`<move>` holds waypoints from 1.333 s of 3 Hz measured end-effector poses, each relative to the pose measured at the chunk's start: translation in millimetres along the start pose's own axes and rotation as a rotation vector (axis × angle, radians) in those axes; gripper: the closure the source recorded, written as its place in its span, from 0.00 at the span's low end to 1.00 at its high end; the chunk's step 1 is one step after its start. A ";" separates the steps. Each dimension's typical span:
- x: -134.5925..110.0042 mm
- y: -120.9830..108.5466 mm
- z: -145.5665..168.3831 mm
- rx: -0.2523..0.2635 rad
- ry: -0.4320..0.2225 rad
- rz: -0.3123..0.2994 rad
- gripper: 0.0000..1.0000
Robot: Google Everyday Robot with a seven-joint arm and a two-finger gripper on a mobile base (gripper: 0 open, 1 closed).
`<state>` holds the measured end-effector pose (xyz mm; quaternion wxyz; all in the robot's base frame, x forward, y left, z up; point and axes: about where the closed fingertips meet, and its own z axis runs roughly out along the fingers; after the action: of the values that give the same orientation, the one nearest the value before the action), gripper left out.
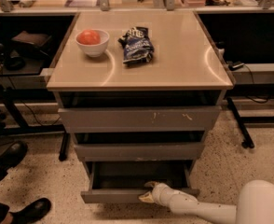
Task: Open bottom drawer
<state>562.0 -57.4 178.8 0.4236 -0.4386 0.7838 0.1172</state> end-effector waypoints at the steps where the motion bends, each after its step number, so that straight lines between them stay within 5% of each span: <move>1: -0.8 -0.1 -0.8 0.000 0.000 0.000 1.00; 3: 0.4 17.7 -15.0 -0.005 -0.025 -0.011 1.00; 4: 6.5 47.1 -31.3 -0.010 -0.063 -0.032 1.00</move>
Offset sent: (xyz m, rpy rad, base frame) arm -0.2489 -0.0315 -0.0279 0.1920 -0.2116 0.1838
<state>505.7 -50.9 184.2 0.4478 -0.4494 0.7623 0.1281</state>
